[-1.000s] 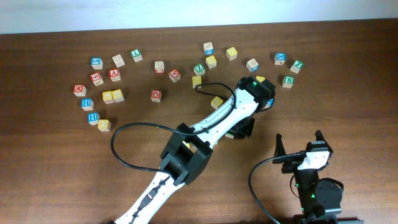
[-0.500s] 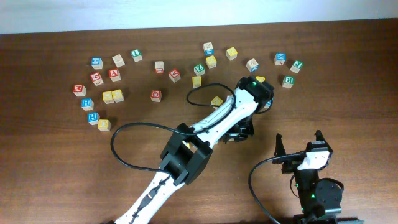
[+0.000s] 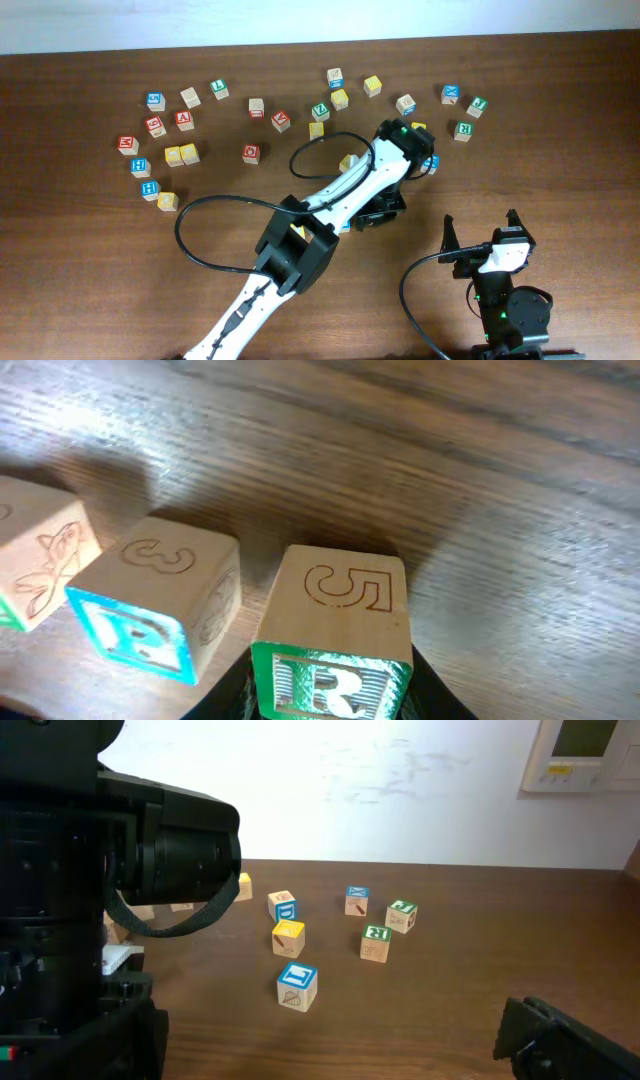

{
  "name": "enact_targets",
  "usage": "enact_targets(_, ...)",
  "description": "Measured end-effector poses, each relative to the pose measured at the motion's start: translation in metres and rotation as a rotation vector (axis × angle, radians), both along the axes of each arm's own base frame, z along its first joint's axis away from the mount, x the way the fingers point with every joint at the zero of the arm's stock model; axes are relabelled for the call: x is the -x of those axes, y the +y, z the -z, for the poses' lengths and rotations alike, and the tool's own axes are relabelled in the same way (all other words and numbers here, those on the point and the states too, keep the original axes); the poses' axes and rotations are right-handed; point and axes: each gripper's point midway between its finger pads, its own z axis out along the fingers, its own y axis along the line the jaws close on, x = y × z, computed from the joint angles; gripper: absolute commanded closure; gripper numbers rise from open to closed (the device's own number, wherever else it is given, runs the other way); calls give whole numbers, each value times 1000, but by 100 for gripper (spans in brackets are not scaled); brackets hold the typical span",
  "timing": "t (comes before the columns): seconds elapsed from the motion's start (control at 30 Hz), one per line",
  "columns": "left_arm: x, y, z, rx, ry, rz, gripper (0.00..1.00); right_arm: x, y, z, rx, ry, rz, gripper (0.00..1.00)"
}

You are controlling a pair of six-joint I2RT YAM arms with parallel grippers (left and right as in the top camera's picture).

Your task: Spell out CVPR

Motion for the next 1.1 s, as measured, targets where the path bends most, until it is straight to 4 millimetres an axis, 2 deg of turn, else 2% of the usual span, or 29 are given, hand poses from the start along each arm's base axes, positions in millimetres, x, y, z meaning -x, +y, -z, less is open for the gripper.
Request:
enact_targets(0.43,5,3,-2,10,39,97,68,0,0,0,0,0,0,2)
enact_targets(0.47,5,3,-2,10,40,98,59,0,0,0,0,0,0,2)
enact_targets(0.53,6,5,-2,9,48,113,51,0,0,0,0,0,0,2)
enact_targets(0.7,6,5,-2,25,60,177,50,0,0,0,0,0,0,2)
enact_targets(0.8,0,-2,-10,52,32,181,51,0,0,0,0,0,0,2)
enact_targets(0.93,-5,-24,-29,178,14,249,51,0,0,0,-1,0,0,1)
enact_targets(1.0,-9,-25,-38,194,-14,268,51,0,0,0,0,0,0,2)
enact_targets(1.03,-14,-22,-52,199,-50,274,51,0,0,0,0,0,0,2)
enact_targets(1.07,-26,-15,-89,235,-132,270,51,0,0,0,0,0,0,2)
enact_targets(1.1,-34,-9,-114,263,-187,268,51,0,0,0,-1,0,0,2)
